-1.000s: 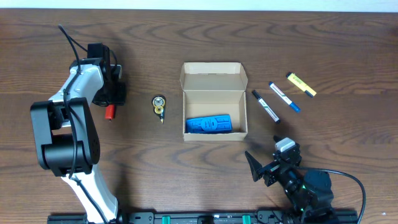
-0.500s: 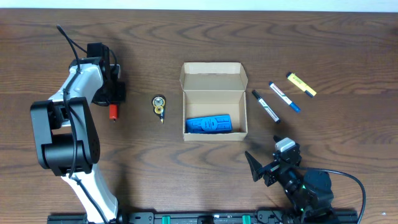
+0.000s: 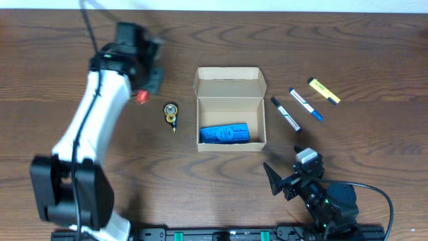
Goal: Pack container
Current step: 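Carry the red stapler into the box beside the duster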
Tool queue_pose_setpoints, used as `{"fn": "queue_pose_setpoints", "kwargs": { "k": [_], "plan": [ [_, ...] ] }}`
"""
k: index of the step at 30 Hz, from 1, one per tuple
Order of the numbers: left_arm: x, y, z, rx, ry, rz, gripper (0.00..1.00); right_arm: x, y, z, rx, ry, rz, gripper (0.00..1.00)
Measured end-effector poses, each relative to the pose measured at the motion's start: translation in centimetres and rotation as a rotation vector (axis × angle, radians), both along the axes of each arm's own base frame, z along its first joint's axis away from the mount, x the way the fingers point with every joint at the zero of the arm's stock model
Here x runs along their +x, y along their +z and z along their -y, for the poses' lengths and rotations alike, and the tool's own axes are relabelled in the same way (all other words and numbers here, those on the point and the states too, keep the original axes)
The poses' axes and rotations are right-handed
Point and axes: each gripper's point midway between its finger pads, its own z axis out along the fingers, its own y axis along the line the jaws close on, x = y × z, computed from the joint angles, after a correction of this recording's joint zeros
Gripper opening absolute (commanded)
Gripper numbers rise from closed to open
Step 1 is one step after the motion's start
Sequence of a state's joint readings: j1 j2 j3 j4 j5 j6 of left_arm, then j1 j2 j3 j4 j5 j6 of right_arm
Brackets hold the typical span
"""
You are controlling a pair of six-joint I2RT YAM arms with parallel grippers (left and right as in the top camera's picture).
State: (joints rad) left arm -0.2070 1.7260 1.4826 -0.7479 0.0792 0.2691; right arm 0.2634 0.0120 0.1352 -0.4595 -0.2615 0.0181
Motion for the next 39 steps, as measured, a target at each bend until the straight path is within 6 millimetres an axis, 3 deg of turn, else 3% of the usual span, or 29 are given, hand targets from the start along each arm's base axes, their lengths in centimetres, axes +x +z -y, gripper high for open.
{"fn": "queue_pose_setpoints", "kwargs": {
  "k": [4, 8, 12, 24, 39],
  "plan": [
    [-2.0, 3.3, 8.2, 0.007, -0.304, 0.095, 0.06, 0.0, 0.0, 0.0, 0.000, 0.000, 0.000, 0.99],
    [-5.3, 3.6, 14.6, 0.032, -0.594, 0.125, 0.06, 0.0, 0.0, 0.0, 0.000, 0.000, 0.000, 0.99],
    [-7.6, 2.8, 17.6, 0.072, -0.779, 0.121, 0.06, 0.0, 0.0, 0.0, 0.000, 0.000, 0.000, 0.99],
    [-10.7, -4.3, 18.9, 0.103, -1.079, -0.080, 0.05, 0.0, 0.0, 0.0, 0.000, 0.000, 0.000, 0.99],
    [-10.2, -9.4, 18.7, 0.175, -1.199, -0.147, 0.06, 0.0, 0.0, 0.0, 0.000, 0.000, 0.000, 0.99]
  ]
}}
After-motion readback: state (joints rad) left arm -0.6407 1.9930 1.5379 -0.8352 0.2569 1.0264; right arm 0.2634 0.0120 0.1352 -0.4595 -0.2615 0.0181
